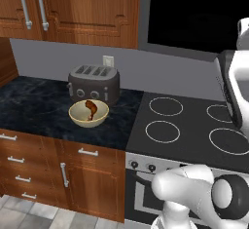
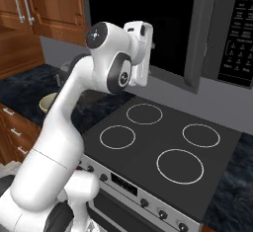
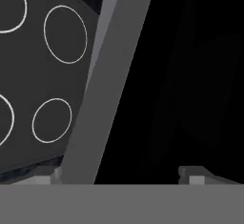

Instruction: Place the bowl containing the broccoli and steak in the microwave. Close the microwave door and press the start button to microwave the meal.

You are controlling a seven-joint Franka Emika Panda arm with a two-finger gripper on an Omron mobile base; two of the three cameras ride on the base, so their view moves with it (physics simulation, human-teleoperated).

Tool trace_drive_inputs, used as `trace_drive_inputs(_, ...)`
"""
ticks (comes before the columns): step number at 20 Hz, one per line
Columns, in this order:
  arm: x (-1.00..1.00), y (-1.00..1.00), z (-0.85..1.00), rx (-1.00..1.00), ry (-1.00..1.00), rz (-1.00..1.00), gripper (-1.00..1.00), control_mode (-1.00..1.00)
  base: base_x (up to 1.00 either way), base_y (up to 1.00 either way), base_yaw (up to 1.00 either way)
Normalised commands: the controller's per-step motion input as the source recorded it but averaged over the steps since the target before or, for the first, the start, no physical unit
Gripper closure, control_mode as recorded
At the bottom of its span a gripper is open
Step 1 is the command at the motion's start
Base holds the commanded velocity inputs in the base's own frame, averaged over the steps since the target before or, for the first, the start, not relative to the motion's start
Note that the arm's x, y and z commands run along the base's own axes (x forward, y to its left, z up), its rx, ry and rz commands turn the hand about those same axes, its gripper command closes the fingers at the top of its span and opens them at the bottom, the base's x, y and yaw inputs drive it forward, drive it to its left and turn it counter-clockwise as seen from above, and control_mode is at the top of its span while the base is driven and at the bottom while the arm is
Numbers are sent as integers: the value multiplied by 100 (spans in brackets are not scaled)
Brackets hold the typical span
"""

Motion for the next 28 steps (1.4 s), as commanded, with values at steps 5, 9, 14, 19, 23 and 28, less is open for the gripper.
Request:
trace_drive_inputs(5, 85, -19, -38, 6, -1, 2, -100, -100, 0, 0, 0)
trace_drive_inputs(9, 72, -24, -28, 7, -3, 0, -100, -100, 0, 0, 0)
trace_drive_inputs(14, 52, -29, -4, 8, 0, 0, -100, -100, 0, 0, 0)
trace_drive_inputs(19, 19, -25, 1, 6, 0, 0, -100, -100, 0, 0, 0)
trace_drive_inputs(23, -89, -17, -6, 0, -1, 8, -100, -100, 0, 0, 0)
trace_drive_inputs(28, -100, -10, -2, 0, -3, 10, -100, -100, 0, 0, 0)
